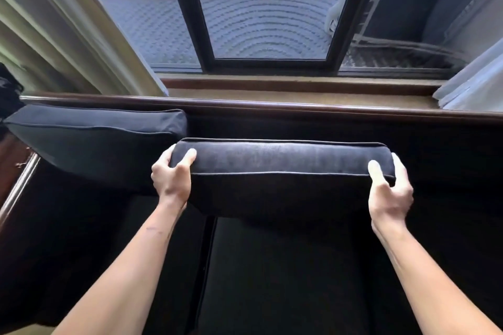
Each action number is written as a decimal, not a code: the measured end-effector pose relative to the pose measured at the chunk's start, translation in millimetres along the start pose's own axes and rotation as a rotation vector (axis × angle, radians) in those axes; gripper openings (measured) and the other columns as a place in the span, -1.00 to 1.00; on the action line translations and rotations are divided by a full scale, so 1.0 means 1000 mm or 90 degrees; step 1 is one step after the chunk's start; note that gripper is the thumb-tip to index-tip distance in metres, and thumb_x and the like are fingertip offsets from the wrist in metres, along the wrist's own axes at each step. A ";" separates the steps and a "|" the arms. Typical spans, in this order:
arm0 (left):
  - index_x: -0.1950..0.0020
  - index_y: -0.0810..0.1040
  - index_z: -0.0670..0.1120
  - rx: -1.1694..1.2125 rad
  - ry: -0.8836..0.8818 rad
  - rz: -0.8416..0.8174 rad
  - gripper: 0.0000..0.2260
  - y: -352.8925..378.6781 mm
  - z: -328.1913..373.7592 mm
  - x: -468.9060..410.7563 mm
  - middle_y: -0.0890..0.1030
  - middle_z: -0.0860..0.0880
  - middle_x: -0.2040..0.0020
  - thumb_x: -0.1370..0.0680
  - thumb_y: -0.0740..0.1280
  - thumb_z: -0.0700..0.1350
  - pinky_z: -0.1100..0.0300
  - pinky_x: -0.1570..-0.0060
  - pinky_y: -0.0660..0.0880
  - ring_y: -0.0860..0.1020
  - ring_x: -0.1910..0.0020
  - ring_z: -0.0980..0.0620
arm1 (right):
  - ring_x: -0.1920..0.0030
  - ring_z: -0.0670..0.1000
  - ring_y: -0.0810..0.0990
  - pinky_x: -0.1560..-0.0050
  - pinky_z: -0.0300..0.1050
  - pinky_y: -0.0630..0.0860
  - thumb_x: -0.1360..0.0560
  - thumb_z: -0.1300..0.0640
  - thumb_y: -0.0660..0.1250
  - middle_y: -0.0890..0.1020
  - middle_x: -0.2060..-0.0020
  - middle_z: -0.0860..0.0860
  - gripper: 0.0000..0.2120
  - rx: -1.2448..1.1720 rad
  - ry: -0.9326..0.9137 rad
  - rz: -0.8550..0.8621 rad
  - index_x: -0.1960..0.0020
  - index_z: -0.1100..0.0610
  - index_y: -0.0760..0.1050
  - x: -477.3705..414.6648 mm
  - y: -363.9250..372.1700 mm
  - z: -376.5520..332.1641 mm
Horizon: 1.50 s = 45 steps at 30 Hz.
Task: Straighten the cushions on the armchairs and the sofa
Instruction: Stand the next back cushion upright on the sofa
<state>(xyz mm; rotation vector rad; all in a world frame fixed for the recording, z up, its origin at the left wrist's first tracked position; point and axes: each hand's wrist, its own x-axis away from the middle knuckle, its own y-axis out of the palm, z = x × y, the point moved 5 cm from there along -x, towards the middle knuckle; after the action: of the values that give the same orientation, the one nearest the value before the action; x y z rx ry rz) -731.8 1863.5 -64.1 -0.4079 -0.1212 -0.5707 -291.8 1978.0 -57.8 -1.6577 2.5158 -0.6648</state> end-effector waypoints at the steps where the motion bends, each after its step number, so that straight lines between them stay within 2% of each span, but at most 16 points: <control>1: -0.37 0.68 0.03 -0.001 -0.001 0.001 -0.47 0.010 0.005 -0.005 0.73 0.04 -0.25 -0.42 0.50 0.16 -0.02 -0.43 0.52 0.65 -0.29 0.00 | -0.48 0.01 0.42 -0.50 -0.05 0.30 -0.52 -0.17 0.35 0.49 -0.46 -0.08 -0.41 0.013 -0.006 -0.003 -0.53 -0.12 0.38 -0.010 0.003 -0.002; 6: -0.40 0.67 0.04 0.007 -0.040 0.006 -0.44 0.050 0.020 -0.036 0.70 0.00 -0.31 -0.41 0.51 0.12 0.02 -0.44 0.50 0.63 -0.31 -0.03 | -0.48 0.09 0.42 -0.50 -0.04 0.29 -0.55 -0.16 0.34 0.49 -0.47 -0.02 -0.38 0.049 -0.003 -0.025 -0.56 -0.07 0.34 -0.046 0.025 0.000; 10: -0.36 0.69 0.05 -0.004 -0.063 -0.007 -0.42 0.071 0.014 -0.066 0.72 0.00 -0.26 -0.33 0.51 0.11 -0.02 -0.42 0.53 0.66 -0.26 -0.04 | -0.50 0.15 0.39 -0.52 0.02 0.28 -0.54 -0.22 0.35 0.45 -0.51 0.02 -0.31 0.094 0.001 -0.065 -0.60 -0.07 0.26 -0.063 0.047 0.013; 15: -0.41 0.65 0.00 -0.060 -0.058 -0.022 -0.43 0.081 -0.005 -0.089 0.71 -0.04 -0.28 -0.41 0.49 0.09 -0.02 -0.42 0.53 0.65 -0.28 -0.06 | -0.52 0.15 0.36 -0.52 0.04 0.24 -0.56 -0.23 0.34 0.39 -0.54 0.03 -0.29 0.150 -0.036 -0.090 -0.62 -0.03 0.22 -0.078 0.075 0.017; 19: -0.52 0.52 -0.10 -0.198 0.012 -0.055 -0.55 0.084 -0.011 -0.097 0.64 -0.17 -0.37 -0.67 0.39 0.03 0.05 -0.41 0.45 0.57 -0.37 -0.19 | -0.46 0.22 0.39 -0.40 0.11 0.31 -0.62 -0.18 0.27 0.31 -0.53 0.14 -0.32 0.183 -0.056 -0.084 -0.62 0.05 0.15 -0.078 0.093 0.015; 22: -0.57 0.42 -0.20 -0.343 0.077 -0.057 -0.55 0.090 -0.005 -0.095 0.58 -0.33 -0.41 -0.76 0.21 0.03 -0.09 -0.39 0.41 0.52 -0.40 -0.38 | -0.44 0.26 0.36 -0.33 0.07 0.32 -0.65 -0.14 0.23 0.22 -0.52 0.21 -0.33 0.189 -0.064 -0.112 -0.61 0.14 0.08 -0.080 0.099 0.017; 24: -0.61 0.36 -0.24 -0.443 0.128 -0.058 -0.53 0.093 0.000 -0.089 0.52 -0.37 -0.44 -0.79 0.13 0.02 -0.20 -0.34 0.42 0.51 -0.36 -0.45 | -0.46 0.28 0.29 -0.40 0.06 0.26 -0.67 -0.13 0.20 0.16 -0.50 0.26 -0.33 0.191 -0.076 -0.130 -0.61 0.18 0.05 -0.081 0.099 0.018; 26: -0.64 0.34 -0.24 -0.532 0.189 -0.063 -0.52 0.097 0.004 -0.076 0.45 -0.38 -0.49 -0.80 0.10 0.01 -0.27 -0.33 0.42 0.48 -0.37 -0.48 | -0.49 0.28 0.22 -0.45 0.07 0.20 -0.68 -0.15 0.16 0.12 -0.51 0.25 -0.32 0.207 -0.083 -0.147 -0.62 0.17 0.01 -0.079 0.096 0.019; 27: -0.65 0.35 -0.22 -0.570 0.217 -0.070 -0.51 0.099 0.006 -0.066 0.40 -0.38 -0.55 -0.79 0.10 0.02 -0.30 -0.38 0.38 0.43 -0.43 -0.47 | -0.52 0.26 0.18 -0.46 0.10 0.19 -0.67 -0.19 0.14 0.09 -0.53 0.24 -0.30 0.223 -0.087 -0.157 -0.63 0.15 -0.02 -0.076 0.093 0.019; 31: -0.70 0.26 -0.14 -0.650 0.307 -0.178 -0.45 0.120 0.009 -0.015 0.19 -0.29 -0.71 -0.78 0.03 0.12 -0.42 -0.59 -0.06 0.09 -0.70 -0.34 | -0.61 0.24 0.01 -0.56 0.19 0.07 -0.65 -0.29 0.06 -0.07 -0.63 0.19 -0.21 0.302 -0.131 -0.164 -0.66 0.12 -0.14 -0.057 0.070 0.022; 33: -0.71 0.24 -0.13 -0.637 0.358 -0.248 -0.44 0.133 0.009 0.018 0.16 -0.26 -0.72 -0.78 0.06 0.13 -0.37 -0.63 -0.13 0.03 -0.73 -0.27 | -0.64 0.18 -0.06 -0.59 0.14 0.00 -0.65 -0.27 0.09 -0.10 -0.66 0.13 -0.22 0.305 -0.116 -0.156 -0.66 0.10 -0.16 -0.037 0.052 0.028; 36: -0.68 0.33 -0.12 -0.593 0.424 -0.309 -0.47 0.149 0.011 0.073 0.22 -0.26 -0.71 -0.76 0.18 0.10 -0.38 -0.63 -0.06 0.08 -0.72 -0.29 | -0.65 0.08 -0.08 -0.61 0.09 -0.02 -0.65 -0.23 0.13 -0.07 -0.66 0.06 -0.24 0.301 -0.099 -0.172 -0.67 0.08 -0.11 -0.002 0.020 0.045; 40: -0.60 0.45 -0.11 -0.533 0.486 -0.367 -0.52 0.169 0.012 0.153 0.32 -0.28 -0.66 -0.71 0.31 0.03 -0.41 -0.61 0.05 0.17 -0.69 -0.33 | -0.64 0.04 0.01 -0.60 0.08 0.07 -0.65 -0.19 0.14 0.06 -0.65 0.05 -0.30 0.326 -0.056 -0.174 -0.65 0.10 0.03 0.025 -0.034 0.079; 45: -0.60 0.46 -0.08 -0.479 0.455 -0.448 -0.54 0.208 -0.003 0.244 0.32 -0.21 -0.68 -0.71 0.31 0.03 -0.27 -0.64 0.08 0.17 -0.70 -0.26 | -0.63 0.03 0.06 -0.58 0.09 0.13 -0.66 -0.15 0.17 0.15 -0.63 0.05 -0.38 0.358 -0.001 -0.160 -0.63 0.09 0.15 0.019 -0.115 0.123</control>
<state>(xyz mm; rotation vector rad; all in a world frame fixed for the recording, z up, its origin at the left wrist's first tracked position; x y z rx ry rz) -413.3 1899.4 -83.4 -0.8719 0.6867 -1.4331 -166.4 1883.3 -121.9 -1.7396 1.8700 -1.2471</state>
